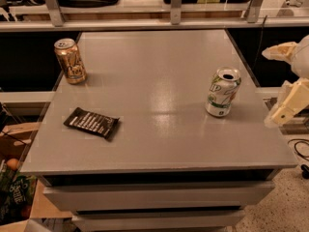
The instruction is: Pick 7up can
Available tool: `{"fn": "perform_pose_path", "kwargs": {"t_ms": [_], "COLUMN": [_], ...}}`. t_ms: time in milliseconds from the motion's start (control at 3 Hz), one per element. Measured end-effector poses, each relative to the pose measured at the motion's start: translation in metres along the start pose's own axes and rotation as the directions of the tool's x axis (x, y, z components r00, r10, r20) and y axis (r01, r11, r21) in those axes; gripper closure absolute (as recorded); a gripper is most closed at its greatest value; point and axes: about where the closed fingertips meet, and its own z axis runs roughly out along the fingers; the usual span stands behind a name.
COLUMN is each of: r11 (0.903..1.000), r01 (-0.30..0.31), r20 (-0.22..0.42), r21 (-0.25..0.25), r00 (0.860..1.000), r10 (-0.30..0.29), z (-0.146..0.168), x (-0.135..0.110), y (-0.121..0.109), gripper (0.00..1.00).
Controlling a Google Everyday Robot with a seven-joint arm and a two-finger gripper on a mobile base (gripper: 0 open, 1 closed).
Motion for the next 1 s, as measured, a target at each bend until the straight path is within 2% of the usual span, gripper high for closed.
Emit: {"fn": "perform_pose_path", "kwargs": {"t_ms": [333, 667, 1000], "r11": [0.9999, 0.9994, 0.9973], "r01": [0.008, 0.019, 0.037], "r20": [0.091, 0.189, 0.285], "r21": [-0.007, -0.028, -0.063], "r00": [0.996, 0.982, 0.958], "r10": [-0.007, -0.014, -0.017], "z": [0.008, 0.019, 0.031], "x": [0.004, 0.002, -0.003], "y": [-0.005, -0.008, -0.008], "gripper": [0.00, 0.00, 0.00]}}
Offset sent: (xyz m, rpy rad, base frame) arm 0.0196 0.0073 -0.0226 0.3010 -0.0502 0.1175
